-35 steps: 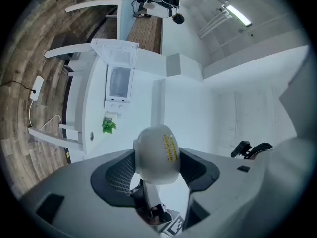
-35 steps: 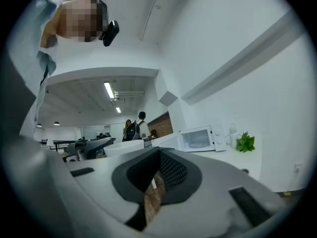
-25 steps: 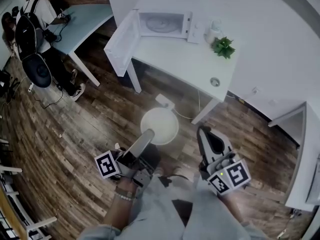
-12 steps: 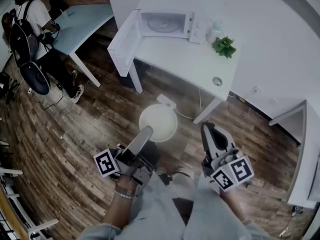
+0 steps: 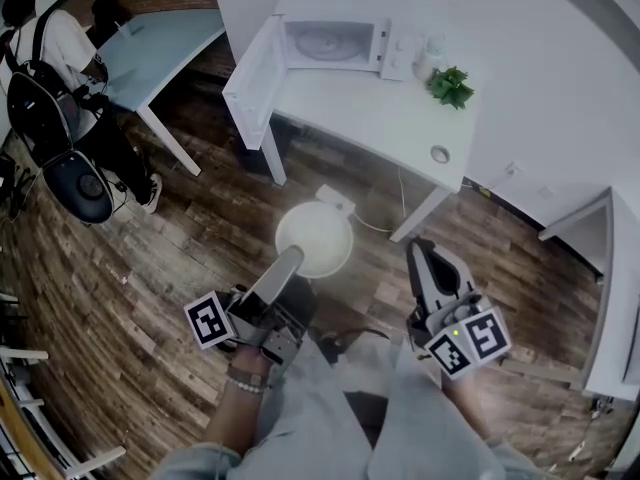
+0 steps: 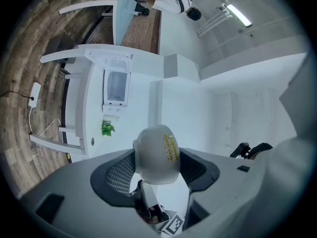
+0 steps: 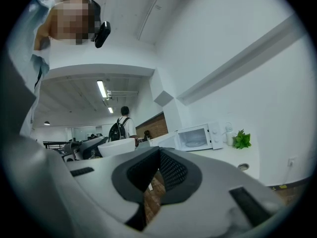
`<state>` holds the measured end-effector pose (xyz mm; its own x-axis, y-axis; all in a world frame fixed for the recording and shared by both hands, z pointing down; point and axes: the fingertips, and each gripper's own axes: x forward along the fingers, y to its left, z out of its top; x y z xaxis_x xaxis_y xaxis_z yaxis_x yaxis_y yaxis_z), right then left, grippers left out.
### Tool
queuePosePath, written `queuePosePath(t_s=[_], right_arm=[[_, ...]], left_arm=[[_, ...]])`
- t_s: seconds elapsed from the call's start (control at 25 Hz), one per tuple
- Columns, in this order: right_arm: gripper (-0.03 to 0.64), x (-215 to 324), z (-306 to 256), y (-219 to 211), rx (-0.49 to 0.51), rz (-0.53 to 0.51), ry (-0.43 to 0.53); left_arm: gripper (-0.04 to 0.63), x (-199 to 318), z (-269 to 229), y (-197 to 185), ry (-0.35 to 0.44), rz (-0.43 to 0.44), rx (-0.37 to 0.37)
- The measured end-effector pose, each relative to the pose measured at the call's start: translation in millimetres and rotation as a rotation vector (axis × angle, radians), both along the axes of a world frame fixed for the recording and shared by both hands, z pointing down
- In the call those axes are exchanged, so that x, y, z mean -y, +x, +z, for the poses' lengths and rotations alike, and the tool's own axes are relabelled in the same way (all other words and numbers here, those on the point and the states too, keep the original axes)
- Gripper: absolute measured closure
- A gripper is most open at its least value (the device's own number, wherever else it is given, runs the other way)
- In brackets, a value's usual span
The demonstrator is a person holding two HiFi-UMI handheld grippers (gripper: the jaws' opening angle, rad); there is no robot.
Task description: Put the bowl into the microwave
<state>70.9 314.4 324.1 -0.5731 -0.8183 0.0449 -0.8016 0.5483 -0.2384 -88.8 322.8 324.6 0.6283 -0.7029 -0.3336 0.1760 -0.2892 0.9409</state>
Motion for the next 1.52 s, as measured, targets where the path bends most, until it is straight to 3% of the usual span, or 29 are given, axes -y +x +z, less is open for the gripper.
queuePosePath(t_s=[0.24,0.56,0.88,1.52], right_arm=[[0.614,-12,7,-5,-0.054,0.005,-0.016],[0.614,-2,15,9,-0.049,0.023,-0.028],[0.614,47,17,8,-0.038,-0.034,-0.019],[0.614,190,15,29,-0.025,-0.187,-0.022]], left_arm=[[0.333,-1,5,-7,-0.009,0.009,-0.011],[0.333,11,8,-6,-0.004,-0.013,-0.016],[0.333,43,14,-5,-0.009,-0.064,-0.015],[0.333,161,1,26,0.007,-0.199,-0.023]])
